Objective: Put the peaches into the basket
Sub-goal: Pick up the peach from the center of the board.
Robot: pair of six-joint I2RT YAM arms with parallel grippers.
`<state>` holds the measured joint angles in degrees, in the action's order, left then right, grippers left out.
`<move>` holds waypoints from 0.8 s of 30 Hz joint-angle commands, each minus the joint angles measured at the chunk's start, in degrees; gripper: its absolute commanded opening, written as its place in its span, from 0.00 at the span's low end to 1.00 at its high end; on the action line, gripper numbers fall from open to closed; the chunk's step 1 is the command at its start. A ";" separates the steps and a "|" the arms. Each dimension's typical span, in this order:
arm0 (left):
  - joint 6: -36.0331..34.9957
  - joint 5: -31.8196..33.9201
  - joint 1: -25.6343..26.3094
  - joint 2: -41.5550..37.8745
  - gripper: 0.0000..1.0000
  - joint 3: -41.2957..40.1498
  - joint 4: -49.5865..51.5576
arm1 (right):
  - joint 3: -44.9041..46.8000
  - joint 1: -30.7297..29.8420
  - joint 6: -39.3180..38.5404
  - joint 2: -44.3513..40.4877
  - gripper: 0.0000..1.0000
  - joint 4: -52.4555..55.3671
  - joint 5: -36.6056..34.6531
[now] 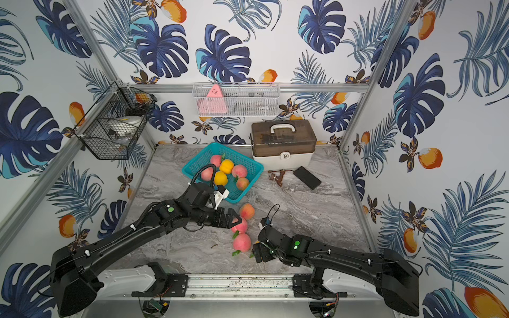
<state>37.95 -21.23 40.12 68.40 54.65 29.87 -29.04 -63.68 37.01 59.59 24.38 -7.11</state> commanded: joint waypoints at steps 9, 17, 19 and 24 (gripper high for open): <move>2.10 -0.41 0.05 -0.16 0.98 0.01 -2.91 | 1.37 -0.04 0.44 0.14 0.90 -0.86 -1.08; 1.90 -0.61 0.05 0.30 0.98 0.43 -3.06 | 1.08 -0.04 -0.18 -0.82 0.81 0.25 -1.60; 1.95 -0.74 0.08 0.35 0.98 0.54 -3.23 | 1.08 -0.07 -0.23 -0.55 0.81 0.17 -1.37; 1.88 -0.84 0.09 0.42 0.98 1.00 -3.32 | 0.93 -0.08 -0.20 1.07 0.81 -0.60 -1.08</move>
<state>39.24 -21.63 40.14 68.77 54.94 27.86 -27.92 -63.68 36.99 60.01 23.86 -8.03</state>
